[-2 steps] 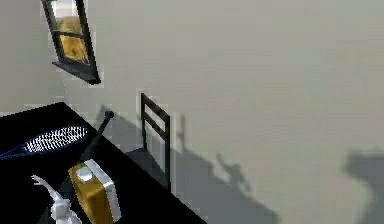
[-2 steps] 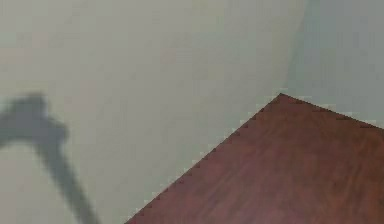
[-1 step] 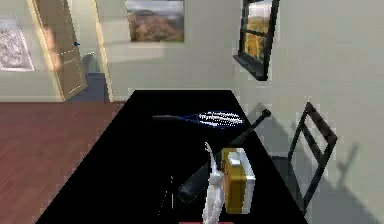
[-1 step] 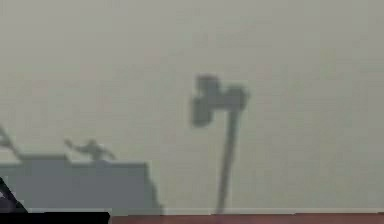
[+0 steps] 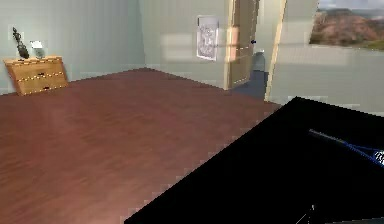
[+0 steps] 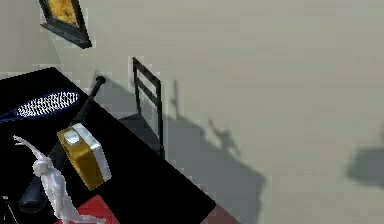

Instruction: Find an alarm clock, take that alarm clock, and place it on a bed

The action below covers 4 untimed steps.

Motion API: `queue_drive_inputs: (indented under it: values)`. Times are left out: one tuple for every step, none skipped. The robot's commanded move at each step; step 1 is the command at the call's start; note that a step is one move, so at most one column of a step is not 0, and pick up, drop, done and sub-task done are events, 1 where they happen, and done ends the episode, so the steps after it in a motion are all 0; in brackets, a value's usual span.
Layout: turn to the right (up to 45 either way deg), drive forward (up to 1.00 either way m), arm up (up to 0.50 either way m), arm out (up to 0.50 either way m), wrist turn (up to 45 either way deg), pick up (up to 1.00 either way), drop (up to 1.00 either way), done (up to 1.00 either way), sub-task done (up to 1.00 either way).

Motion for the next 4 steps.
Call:
queue_drive_inputs:
  values:
    - [-27.0,0.0,0.0,0.0,0.0,0.0,0.0,0.0,0.0]
    - [0.0,0.0,0.5,0.0,0.0,0.0,0.0,0.0,0.0]
    - [0.0,0.0,0.36,0.0,0.0,0.0,0.0,0.0,0.0]
    - [0.0,0.0,0.0,0.26,0.0,0.0,0.0,0.0,0.0]
